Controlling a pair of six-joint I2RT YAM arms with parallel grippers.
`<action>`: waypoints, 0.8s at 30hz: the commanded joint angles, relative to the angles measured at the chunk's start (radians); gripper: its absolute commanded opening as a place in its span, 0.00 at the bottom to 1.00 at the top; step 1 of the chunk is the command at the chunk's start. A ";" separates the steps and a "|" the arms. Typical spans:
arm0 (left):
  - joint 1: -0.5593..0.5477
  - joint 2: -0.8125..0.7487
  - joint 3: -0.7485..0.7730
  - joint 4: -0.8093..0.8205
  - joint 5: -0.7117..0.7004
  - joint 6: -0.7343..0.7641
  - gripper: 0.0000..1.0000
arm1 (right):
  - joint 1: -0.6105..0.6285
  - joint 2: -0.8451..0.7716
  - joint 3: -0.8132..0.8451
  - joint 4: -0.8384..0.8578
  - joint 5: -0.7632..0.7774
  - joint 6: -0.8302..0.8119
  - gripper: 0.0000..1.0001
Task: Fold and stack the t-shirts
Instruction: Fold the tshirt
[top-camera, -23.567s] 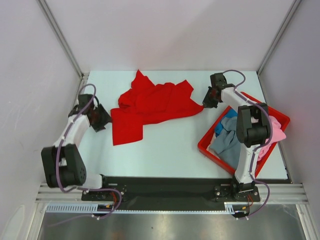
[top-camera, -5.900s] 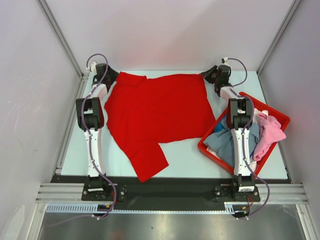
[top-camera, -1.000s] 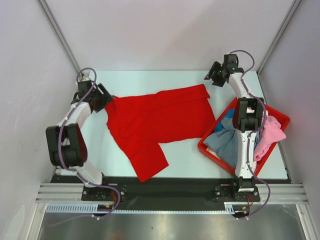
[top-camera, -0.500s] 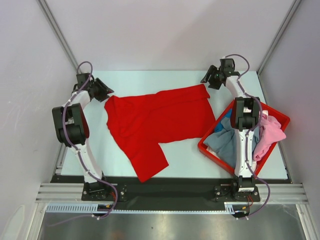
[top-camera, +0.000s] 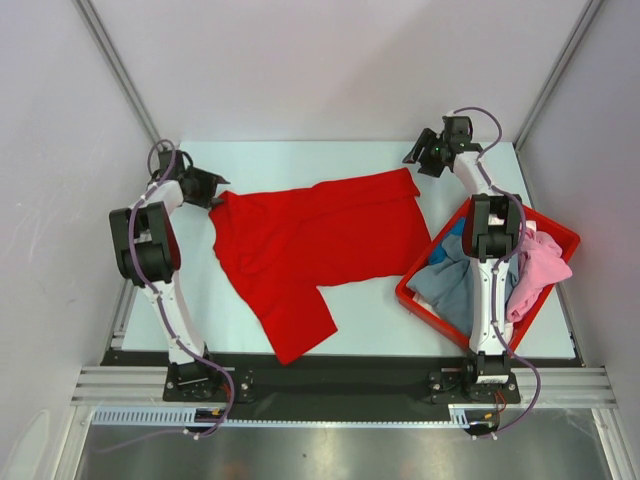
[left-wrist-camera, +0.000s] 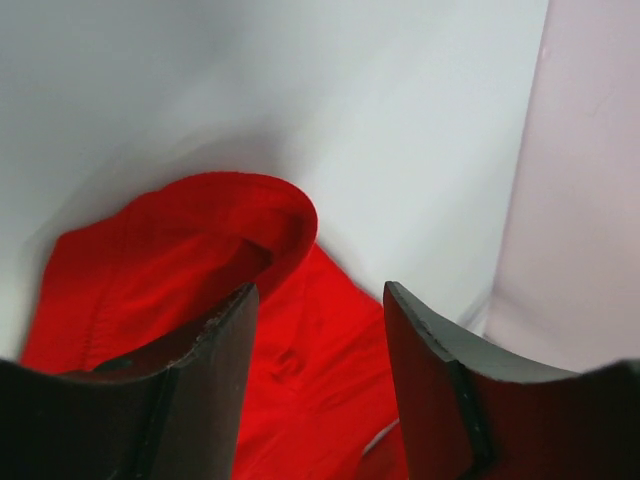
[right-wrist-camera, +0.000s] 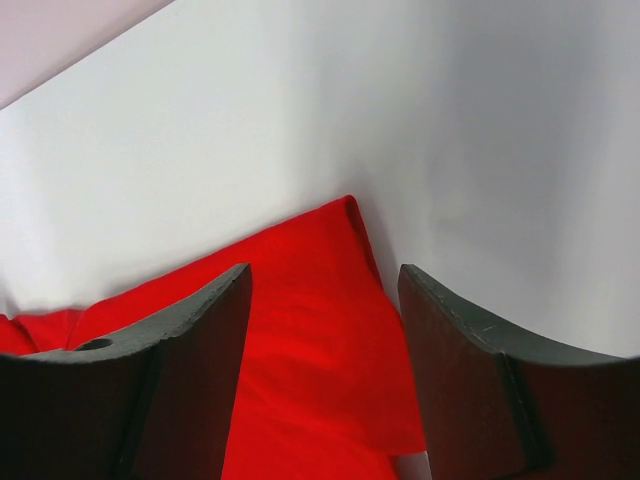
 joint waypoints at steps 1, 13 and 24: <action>0.002 0.018 0.003 0.048 -0.001 -0.171 0.58 | 0.000 -0.003 0.014 0.040 -0.015 0.003 0.66; 0.005 0.099 0.116 -0.046 -0.061 -0.313 0.59 | -0.003 -0.006 0.006 0.061 -0.013 0.012 0.66; 0.013 0.140 0.156 -0.063 -0.095 -0.318 0.54 | -0.003 0.017 -0.002 0.093 -0.075 0.024 0.62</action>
